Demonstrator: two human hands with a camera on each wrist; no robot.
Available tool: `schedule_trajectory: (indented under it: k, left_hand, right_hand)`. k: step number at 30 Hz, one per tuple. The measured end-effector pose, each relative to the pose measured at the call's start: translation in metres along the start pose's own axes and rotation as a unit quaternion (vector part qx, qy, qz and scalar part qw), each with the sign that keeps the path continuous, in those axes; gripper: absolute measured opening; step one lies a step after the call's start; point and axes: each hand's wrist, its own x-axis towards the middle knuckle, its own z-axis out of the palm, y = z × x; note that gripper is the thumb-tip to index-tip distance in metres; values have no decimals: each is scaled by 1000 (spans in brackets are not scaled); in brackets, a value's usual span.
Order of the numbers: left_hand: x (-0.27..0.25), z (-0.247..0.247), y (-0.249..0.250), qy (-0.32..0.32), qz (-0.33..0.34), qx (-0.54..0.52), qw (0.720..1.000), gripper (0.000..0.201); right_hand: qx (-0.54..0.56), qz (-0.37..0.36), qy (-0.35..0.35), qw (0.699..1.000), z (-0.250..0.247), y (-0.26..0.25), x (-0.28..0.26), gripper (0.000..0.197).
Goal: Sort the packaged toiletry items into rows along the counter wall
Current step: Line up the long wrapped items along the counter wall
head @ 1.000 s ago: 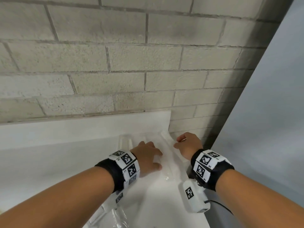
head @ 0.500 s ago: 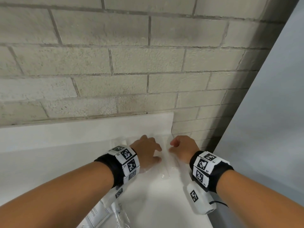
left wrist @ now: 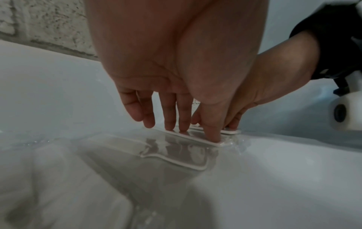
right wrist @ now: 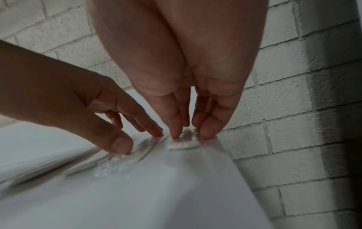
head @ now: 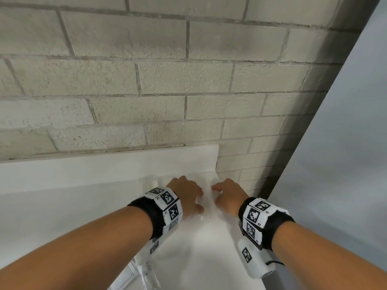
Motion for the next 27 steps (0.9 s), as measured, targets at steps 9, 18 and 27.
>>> schedule_trajectory:
  k: [9, 18, 27]
  left_hand:
    - [-34, -36, -52, 62, -66, -74, 993, 35]
    - [-58, -10, -70, -28, -89, -82, 992, 59]
    - [-82, -12, -85, -45, -42, -5, 998, 52]
  right_hand:
    - [49, -86, 45, 994, 0, -29, -18, 22]
    - [-101, -38, -53, 993, 28, -91, -27, 34]
    - [-88, -18, -36, 995, 34, -110, -19, 25]
